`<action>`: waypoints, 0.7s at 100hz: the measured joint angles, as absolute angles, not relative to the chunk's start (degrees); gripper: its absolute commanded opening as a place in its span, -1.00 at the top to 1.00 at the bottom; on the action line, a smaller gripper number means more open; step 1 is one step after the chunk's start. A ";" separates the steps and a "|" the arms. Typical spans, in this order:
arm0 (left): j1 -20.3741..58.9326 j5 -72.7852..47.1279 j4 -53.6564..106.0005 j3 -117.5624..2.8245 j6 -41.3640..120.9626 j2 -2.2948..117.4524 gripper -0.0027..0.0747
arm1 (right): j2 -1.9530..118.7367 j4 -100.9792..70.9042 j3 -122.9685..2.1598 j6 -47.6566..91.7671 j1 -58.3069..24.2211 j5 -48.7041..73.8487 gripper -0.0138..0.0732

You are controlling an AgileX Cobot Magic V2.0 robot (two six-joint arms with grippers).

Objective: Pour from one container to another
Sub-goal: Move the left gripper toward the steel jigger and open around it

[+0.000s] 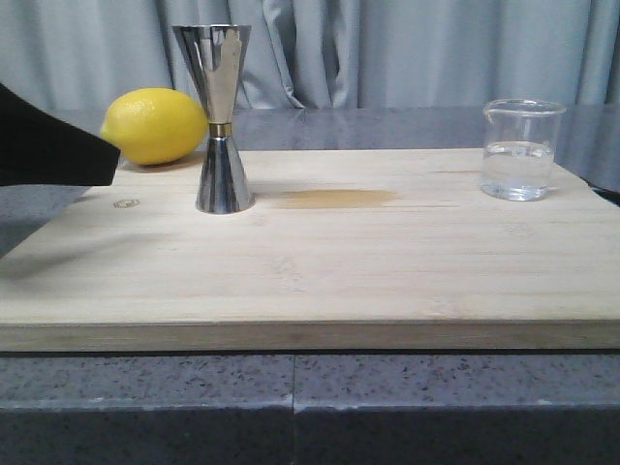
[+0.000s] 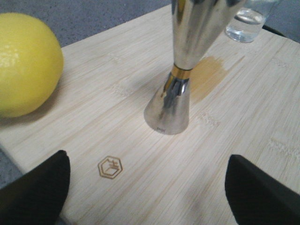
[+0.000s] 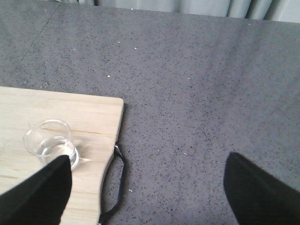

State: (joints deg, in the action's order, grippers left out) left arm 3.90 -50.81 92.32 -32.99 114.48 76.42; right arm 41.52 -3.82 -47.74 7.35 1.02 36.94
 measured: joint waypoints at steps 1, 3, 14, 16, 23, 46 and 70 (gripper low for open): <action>3.90 -51.06 92.47 -32.99 114.98 76.42 -0.64 | 41.52 -3.72 -47.74 7.35 1.02 36.94 -0.71; 3.90 -51.33 92.94 -32.99 115.60 76.42 -0.64 | 41.52 -3.80 -47.74 7.35 1.02 36.94 -0.71; 3.90 -53.71 95.97 -32.99 121.52 76.42 -0.64 | 41.64 -3.71 -47.74 7.35 1.02 36.94 -0.71; 3.90 -54.12 96.53 -32.99 122.49 76.42 -0.64 | 41.73 -3.71 -47.74 7.35 1.02 36.94 -0.71; 3.90 -55.42 98.08 -32.99 125.38 76.52 -0.64 | 42.18 -3.71 -47.74 7.35 1.02 36.89 -0.71; 3.90 -59.71 101.08 -32.99 132.46 79.27 -0.64 | 44.54 -3.59 -47.74 7.35 1.02 36.51 -0.71; 3.90 -64.63 101.55 -32.99 136.11 85.45 -0.64 | 45.44 -3.59 -47.74 7.35 1.02 35.91 -0.71</action>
State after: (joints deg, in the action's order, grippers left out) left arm 3.90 -64.63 101.55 -32.99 136.11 85.45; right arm 45.44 -3.59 -47.74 7.35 1.02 35.91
